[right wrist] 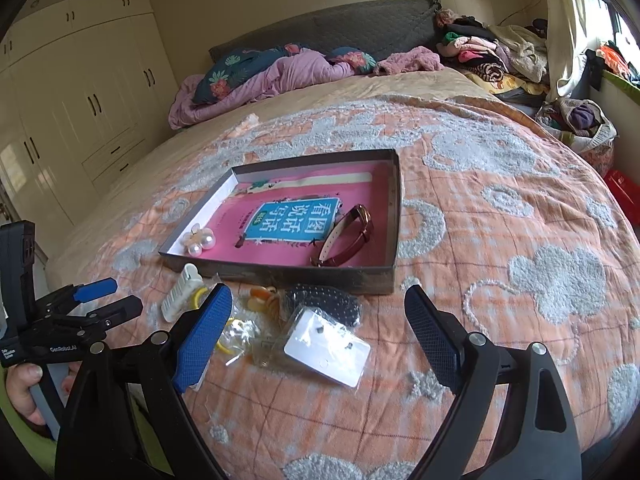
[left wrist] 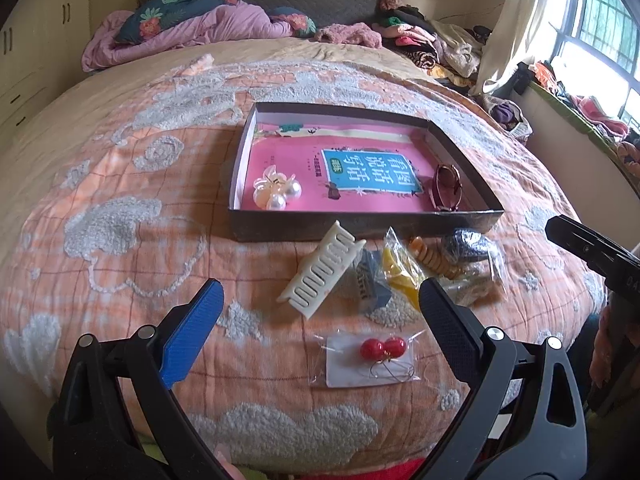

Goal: Organize jewelry
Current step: 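Pull both open tools back out of the box, then grasp the red cherry earring card with the left tool while the right tool grasps the clear bag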

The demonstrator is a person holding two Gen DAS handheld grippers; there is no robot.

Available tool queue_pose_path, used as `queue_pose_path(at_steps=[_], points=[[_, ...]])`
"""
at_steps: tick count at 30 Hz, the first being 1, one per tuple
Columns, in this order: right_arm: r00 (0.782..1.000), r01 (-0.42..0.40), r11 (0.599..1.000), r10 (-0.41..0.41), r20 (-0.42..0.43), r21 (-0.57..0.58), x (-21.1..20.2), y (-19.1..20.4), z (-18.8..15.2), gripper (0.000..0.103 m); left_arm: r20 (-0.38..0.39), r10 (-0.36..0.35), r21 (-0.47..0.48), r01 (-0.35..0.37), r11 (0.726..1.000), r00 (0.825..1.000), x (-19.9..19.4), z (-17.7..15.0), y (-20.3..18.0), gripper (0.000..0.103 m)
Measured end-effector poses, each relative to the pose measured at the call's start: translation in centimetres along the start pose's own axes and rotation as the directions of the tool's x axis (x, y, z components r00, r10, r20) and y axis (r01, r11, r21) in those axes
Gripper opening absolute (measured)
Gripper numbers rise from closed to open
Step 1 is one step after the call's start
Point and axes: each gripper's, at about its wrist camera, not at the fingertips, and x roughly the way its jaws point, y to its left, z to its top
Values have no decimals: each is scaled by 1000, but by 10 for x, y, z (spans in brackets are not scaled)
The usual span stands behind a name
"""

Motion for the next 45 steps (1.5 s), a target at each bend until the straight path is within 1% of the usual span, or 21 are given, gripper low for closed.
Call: queue_pose_path(at_steps=[13,29,33,38,41,43,44,45], points=[[998,4,1000,-4,-63,0,13,-3,-15,87,-53,1,14,0,1000,999,6,-21,-4,91],[988,23,999,-26,-150,-24,49,-9,-36,87,-139,-29,36,35,999,990,29,-40,-16,91],[987,12,1000,-16,-161,-21,60,-13,-39,87,-158,-38,37,44,998,987,35,-44,-19,91],[984,-19,1000,18,-178,-4,73,-17,-42,87,-166,-38,40,45,998,985,41,-45,-22,91],[983,-32,999,31,-180,-7,74,-18,-44,77,-165,-37,44,45,998,986,43,-46,-23,91],[983,-49,999,46,-177,-10,71,-17,-44,65,-166,-34,47,43,998,986,45,-46,-25,91],[983,-59,998,56,-174,-13,70,-16,-43,61,-166,-36,50,45,998,986,46,-46,-26,91],[983,-68,998,64,-173,-17,68,-15,-43,55,-165,-36,54,45,997,986,46,-46,-27,91]])
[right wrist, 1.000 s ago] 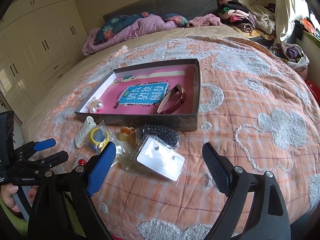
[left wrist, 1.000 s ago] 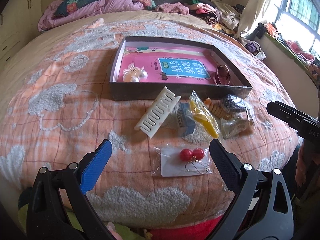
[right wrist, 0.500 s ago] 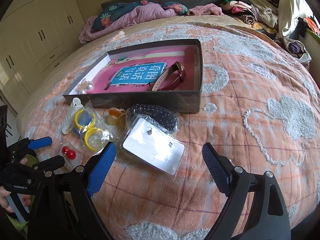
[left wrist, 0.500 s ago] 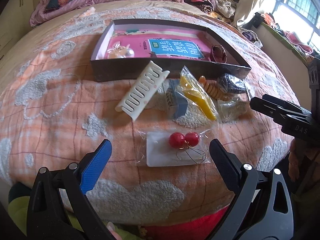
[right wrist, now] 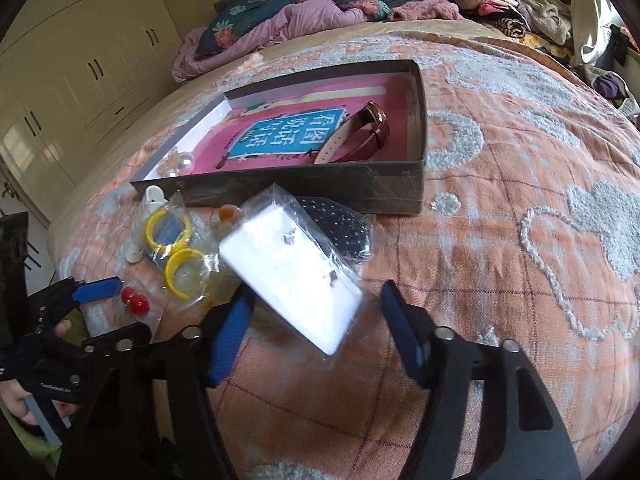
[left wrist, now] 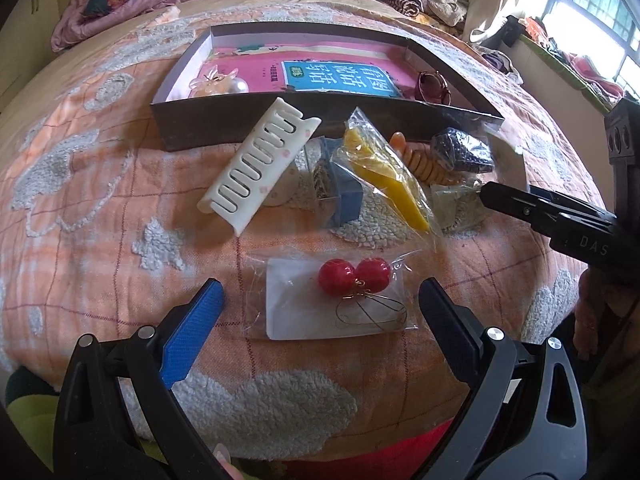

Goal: Organize jewelry
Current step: 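Grasp the red cherry earring card with the left tool while the right tool grasps the clear bag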

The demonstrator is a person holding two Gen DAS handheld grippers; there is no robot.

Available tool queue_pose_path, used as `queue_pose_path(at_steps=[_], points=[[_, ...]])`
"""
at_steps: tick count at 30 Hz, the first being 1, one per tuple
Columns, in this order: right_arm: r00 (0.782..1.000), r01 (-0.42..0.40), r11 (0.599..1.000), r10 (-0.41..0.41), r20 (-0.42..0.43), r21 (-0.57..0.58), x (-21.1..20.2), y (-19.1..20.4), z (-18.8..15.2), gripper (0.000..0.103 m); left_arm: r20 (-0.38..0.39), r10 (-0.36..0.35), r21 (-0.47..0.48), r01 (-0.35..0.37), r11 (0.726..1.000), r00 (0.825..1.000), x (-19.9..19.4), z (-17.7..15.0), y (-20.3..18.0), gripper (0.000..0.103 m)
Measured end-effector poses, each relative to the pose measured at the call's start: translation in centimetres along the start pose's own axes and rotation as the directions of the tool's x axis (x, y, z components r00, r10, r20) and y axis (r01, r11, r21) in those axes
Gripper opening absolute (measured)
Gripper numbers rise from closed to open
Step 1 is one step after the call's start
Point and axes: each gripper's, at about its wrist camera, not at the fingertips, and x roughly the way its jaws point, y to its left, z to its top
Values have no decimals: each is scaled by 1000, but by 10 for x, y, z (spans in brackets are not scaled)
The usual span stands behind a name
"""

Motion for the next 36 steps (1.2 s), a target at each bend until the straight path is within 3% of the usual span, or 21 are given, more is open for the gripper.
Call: queue_pose_path(at_steps=[4,6,7,14,21,24,26,27,28,36], points=[[1000,-11,1000,11,11,-13,-5,3,0,35,9,7,32,-7,999,1000,2,-1,-6,91],[1000,-5,1000,6,19,-19,-9,3,2,29,8,6,47,-7,999,1000,4,0,-8,80],[1000,-3,1000,4,24,-21,-10,3,2,28,10,8,54,-8,999,1000,4,-1,-9,79],[999,22,999,-21,36,-32,-12,3,5,28,23,-6,60,5,998,1000,-1,0,-8,73],[994,84,993,-78,71,-86,-13,13,10,43,45,-38,59,36,998,998,-12,2,-10,71],[993,84,990,-74,87,-116,-11,17,14,43,60,-48,51,45,998,997,-19,4,-10,71],[993,84,987,-72,90,-136,-10,20,16,38,70,-51,45,48,998,996,-24,6,-8,71],[994,73,986,-59,97,-149,-10,22,17,24,77,-54,41,50,998,996,-26,8,-8,71],[994,66,985,-51,101,-159,-11,23,18,20,83,-54,37,52,998,995,-28,9,-7,71],[983,5,992,19,181,-129,-37,23,28,19,135,-54,-2,55,999,989,-42,28,6,71]])
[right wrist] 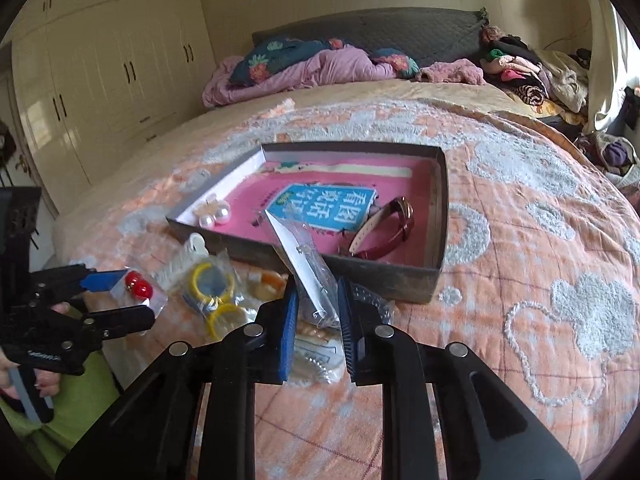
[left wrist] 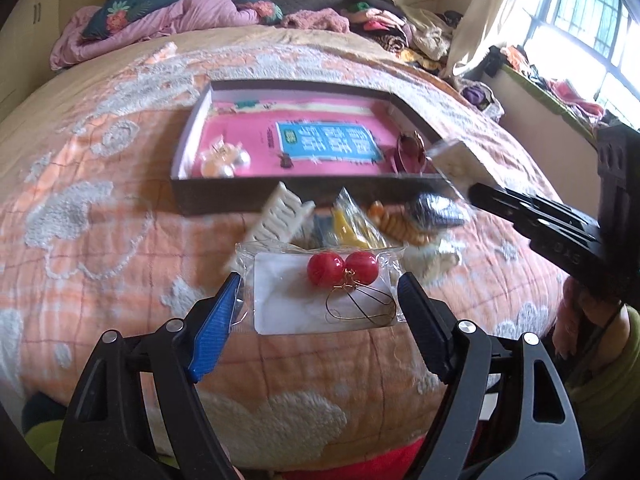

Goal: Organize jewelry
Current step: 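Grasp the red cherry earring card with the left tool while the right tool grasps the clear bag, then lower the earring card into the box and open the left tool while the right tool holds the bag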

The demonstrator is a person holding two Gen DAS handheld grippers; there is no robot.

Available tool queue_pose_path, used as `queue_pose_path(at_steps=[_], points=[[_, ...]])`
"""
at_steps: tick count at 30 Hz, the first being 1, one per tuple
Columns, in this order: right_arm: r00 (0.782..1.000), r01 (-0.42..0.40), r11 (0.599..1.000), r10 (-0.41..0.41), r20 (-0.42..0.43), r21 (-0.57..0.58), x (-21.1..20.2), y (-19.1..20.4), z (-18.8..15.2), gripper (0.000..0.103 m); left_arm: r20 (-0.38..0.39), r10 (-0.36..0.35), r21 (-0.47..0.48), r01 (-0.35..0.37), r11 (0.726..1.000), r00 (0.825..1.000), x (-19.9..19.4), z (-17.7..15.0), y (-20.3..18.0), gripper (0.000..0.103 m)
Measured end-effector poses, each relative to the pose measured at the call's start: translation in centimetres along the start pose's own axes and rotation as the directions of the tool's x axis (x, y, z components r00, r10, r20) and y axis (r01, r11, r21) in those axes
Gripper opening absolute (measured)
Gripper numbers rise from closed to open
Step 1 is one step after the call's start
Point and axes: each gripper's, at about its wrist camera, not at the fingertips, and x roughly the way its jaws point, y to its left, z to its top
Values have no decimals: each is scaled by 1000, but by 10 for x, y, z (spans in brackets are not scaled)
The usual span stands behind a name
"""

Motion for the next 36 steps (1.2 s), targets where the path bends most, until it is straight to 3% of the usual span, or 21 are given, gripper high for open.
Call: queue_pose_path(at_steps=[19,30,36], points=[[993,52,991,-64,95,125,-3,-25,50,19,91,44,-41,-41,998,995,13,66,19,71],[987,94,970,-121,110,223,7,-47,60,19,85,58,-40,-55,998,995,37,83,13,71],[988,108,956,-134,78,273,20,-60,56,19,68,73,-41,-70,997,995,56,91,12,71]])
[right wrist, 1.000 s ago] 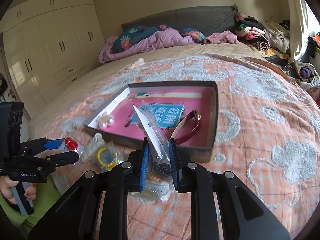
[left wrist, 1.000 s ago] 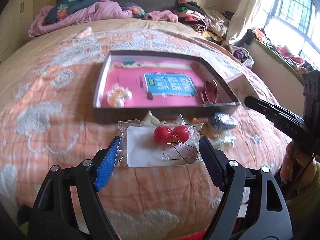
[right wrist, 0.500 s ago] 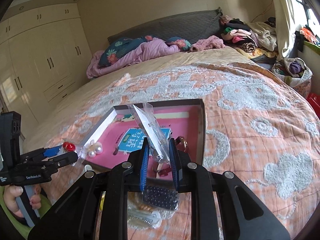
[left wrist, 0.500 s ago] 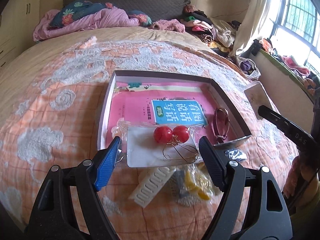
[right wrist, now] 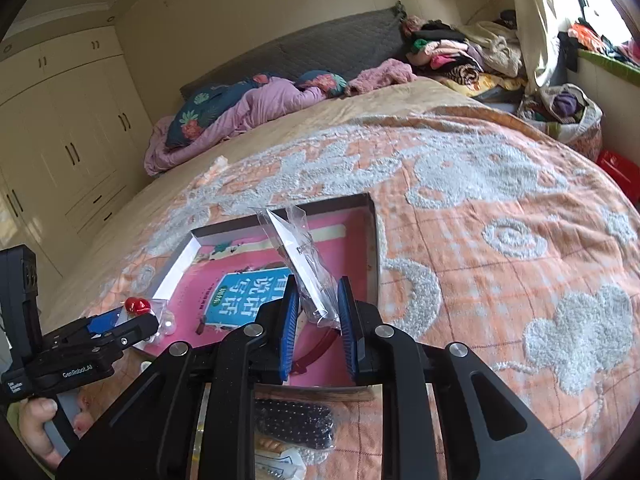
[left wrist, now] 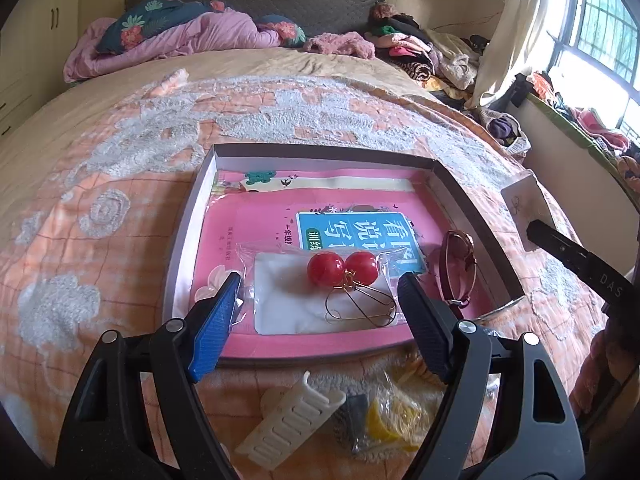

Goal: Organize jewelry
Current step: 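Lower the earring card into the box and open the left tool while the right tool holds the bag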

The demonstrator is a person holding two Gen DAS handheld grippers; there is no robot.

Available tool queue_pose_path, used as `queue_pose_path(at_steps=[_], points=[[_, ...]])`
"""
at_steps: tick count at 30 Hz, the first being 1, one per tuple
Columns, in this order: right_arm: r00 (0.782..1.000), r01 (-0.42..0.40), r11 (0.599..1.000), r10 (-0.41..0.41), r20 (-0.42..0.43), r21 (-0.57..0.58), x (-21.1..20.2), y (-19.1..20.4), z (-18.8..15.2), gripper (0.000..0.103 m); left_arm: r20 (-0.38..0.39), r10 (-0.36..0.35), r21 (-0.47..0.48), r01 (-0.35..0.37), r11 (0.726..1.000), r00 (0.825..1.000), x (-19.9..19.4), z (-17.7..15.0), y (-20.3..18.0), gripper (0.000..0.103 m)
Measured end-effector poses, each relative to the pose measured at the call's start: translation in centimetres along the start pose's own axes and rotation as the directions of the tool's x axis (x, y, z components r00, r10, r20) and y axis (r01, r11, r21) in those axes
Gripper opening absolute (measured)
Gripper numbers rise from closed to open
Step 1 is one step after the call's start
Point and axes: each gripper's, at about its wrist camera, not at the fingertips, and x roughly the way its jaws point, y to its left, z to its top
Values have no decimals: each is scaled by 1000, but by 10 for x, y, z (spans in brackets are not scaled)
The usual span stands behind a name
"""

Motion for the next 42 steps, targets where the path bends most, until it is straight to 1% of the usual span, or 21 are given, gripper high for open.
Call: queue_pose_path(at_steps=[3,14,26,28,32,35,36,39,41,42], points=[[1000,4,999,-3,-17,32,7,-7,-3,19,-9,5,6,-5,1000,1000,8,1,-3,71],[999,13,997,-9,-48,82,23,-15,-13,19,-41,16,5,-16,1000,999,31,1,-6,71],[997,12,993,-3,-73,117,30,-22,-18,22,-54,22,5,-21,1000,998,38,-1,-6,71],[997,11,993,-2,-77,118,30,-22,-19,27,-56,24,5,-23,1000,998,38,-1,-6,71],[997,1,994,7,-71,111,27,-19,-19,35,-56,24,4,-24,1000,998,40,-1,-6,71],[998,-1,995,7,-58,101,22,-15,-19,44,-55,25,6,-25,1000,998,40,-1,-5,71],[999,5,995,1,-54,97,21,-14,-19,49,-54,29,8,-29,1000,998,40,-1,-5,71],[999,4,996,-1,-38,93,14,-14,-18,56,-51,28,7,-28,1000,998,39,-1,-4,72],[1000,2,996,0,-26,94,8,-15,-18,62,-48,27,6,-27,1000,999,36,-1,-4,72],[1000,2,995,0,-19,96,5,-15,-18,68,-44,27,7,-27,1000,999,35,-1,-5,73]])
